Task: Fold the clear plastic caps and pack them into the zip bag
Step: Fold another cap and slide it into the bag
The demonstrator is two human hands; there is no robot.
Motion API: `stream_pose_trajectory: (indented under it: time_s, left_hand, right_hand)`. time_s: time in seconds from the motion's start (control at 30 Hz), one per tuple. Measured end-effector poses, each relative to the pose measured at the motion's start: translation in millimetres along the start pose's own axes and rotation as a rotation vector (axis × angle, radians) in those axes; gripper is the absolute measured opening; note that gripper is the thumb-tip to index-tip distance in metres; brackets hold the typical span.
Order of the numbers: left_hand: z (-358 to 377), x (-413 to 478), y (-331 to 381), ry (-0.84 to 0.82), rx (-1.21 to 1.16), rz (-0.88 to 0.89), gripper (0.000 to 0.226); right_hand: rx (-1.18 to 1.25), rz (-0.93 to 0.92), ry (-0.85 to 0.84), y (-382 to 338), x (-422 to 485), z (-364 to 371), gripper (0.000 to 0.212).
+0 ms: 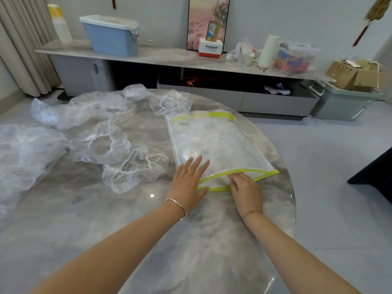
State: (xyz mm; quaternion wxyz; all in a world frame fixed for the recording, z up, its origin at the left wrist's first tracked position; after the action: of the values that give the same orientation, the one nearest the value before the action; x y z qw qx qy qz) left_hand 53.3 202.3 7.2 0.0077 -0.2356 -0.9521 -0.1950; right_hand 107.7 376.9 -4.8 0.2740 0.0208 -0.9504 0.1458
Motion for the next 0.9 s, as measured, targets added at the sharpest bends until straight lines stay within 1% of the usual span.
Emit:
stream_pose_trajectory:
  time_s: [0.07, 0.1, 0.2, 0.23, 0.27, 0.33, 0.37, 0.43, 0.47, 0.5, 0.6, 0.7, 0.73, 0.8, 0.83, 0.87, 0.9]
  left_hand:
    - [5.3, 7.6, -1.3, 0.002, 0.028, -0.003, 0.059]
    - [5.9, 9.8, -1.4, -0.006, 0.053, -0.002, 0.056]
    - [7.9, 16.6, -4.5, -0.007, 0.062, 0.004, 0.052]
    - [8.0, 17.2, -5.6, 0.000, 0.050, 0.010, 0.051]
    - [7.2, 16.4, -5.9, -0.002, 0.042, 0.015, 0.051]
    - [8.6, 16.9, -8.4, -0.003, 0.053, 0.032, 0.053]
    - [7.8, 18.4, -10.3, 0.003, 0.068, 0.038, 0.054]
    - [4.5, 21.0, -12.8, -0.002, 0.100, 0.041, 0.054]
    - [3.3, 22.2, -14.6, -0.008, 0.113, 0.042, 0.054]
    - [2.9, 22.4, -15.7, -0.013, 0.125, 0.045, 0.055]
    - [1.7, 24.5, -16.8, -0.021, 0.145, 0.042, 0.054]
    - [1.3, 27.1, -17.9, -0.049, 0.157, 0.027, 0.050]
    - [0.7, 25.6, -19.4, -0.066, 0.180, 0.033, 0.054]
    - [-0.8, 15.2, -26.8, -0.057, 0.221, 0.047, 0.079]
    - [-2.5, 8.5, -33.0, -0.030, 0.256, 0.052, 0.086]
    - [-2.9, 2.4, -43.0, 0.012, 0.290, 0.042, 0.086]
    - [-6.0, -3.3, -52.8, 0.035, 0.305, -0.007, 0.085]
  right_hand:
    - [-0.101, -0.109, -0.106, 2.7, 2.8, 12.5, 0.026]
    - [-0.129, -0.121, -0.177, 1.6, 3.4, 14.3, 0.034]
    - [-0.160, -0.054, -0.439, 1.7, 3.7, 15.4, 0.080]
    - [-0.155, -0.018, -0.513, 3.6, 3.6, 15.8, 0.090]
    - [-0.161, 0.018, -0.565, 6.3, 4.9, 16.3, 0.093]
    - [-0.182, 0.084, -0.625, 12.1, 17.0, 21.5, 0.091]
    - [-0.195, 0.106, -0.645, 14.9, 27.5, 25.5, 0.087]
    - [-0.234, 0.156, -0.722, 19.3, 47.3, 33.6, 0.066]
    - [-0.245, 0.175, -0.764, 20.3, 55.3, 37.1, 0.059]
    - [-0.245, 0.192, -0.785, 22.1, 61.6, 39.6, 0.057]
    - [-0.206, 0.217, -0.767, 26.2, 70.1, 42.2, 0.059]
    - [-0.185, 0.168, -0.728, 18.9, 61.9, 35.6, 0.058]
    - [-0.165, 0.140, -0.689, 15.0, 56.2, 30.2, 0.057]
    - [-0.128, 0.092, -0.643, 9.6, 38.5, 18.7, 0.057]
    - [-0.132, 0.068, -0.651, 7.6, 28.3, 13.2, 0.062]
    - [-0.137, 0.045, -0.666, 4.6, 18.1, 7.1, 0.072]
    - [-0.134, 0.025, -0.685, 1.9, 9.8, 2.3, 0.086]
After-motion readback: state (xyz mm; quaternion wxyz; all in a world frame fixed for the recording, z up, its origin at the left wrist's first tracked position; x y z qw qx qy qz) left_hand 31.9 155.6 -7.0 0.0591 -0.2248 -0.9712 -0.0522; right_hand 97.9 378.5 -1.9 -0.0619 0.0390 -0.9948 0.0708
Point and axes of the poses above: each hand's wrist, its own x-axis towards the middle knuckle, its own z-axis out of the palm, y = z × x, the point moved 1 cm from there along x, towards the middle knuckle, and after that the axes turned 11 degrees about -z, right-handed, at the moved point
